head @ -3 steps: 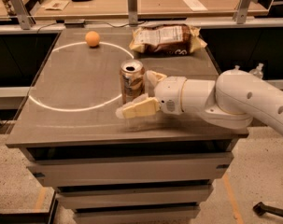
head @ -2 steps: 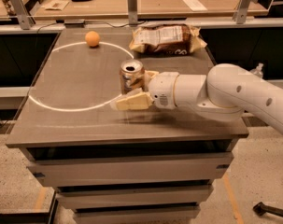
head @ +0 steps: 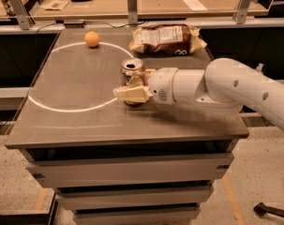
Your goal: Move orange can near orange
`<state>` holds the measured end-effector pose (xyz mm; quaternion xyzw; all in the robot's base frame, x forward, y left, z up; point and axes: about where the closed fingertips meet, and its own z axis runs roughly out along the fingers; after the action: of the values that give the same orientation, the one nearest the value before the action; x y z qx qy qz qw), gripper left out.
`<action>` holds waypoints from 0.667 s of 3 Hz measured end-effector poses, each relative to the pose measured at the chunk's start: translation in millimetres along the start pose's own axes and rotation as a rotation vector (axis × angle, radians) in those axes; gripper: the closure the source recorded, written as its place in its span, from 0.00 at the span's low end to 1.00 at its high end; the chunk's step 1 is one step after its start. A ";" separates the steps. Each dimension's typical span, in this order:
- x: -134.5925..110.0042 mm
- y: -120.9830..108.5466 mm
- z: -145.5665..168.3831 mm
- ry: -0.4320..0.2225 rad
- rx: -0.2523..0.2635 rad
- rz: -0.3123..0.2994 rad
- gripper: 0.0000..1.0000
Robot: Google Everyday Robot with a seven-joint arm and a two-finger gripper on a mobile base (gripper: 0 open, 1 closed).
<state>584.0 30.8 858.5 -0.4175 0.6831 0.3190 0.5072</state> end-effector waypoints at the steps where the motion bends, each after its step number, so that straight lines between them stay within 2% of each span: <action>1: -11.3 -4.7 6.7 -0.029 -0.040 -0.023 0.88; 2: -29.2 -14.2 32.7 -0.057 -0.080 -0.058 1.00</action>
Offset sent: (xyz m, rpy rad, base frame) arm 0.0621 0.0674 0.0324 0.0576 -0.1028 0.1692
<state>614.6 59.7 877.0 -0.4480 0.6426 0.3429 0.5184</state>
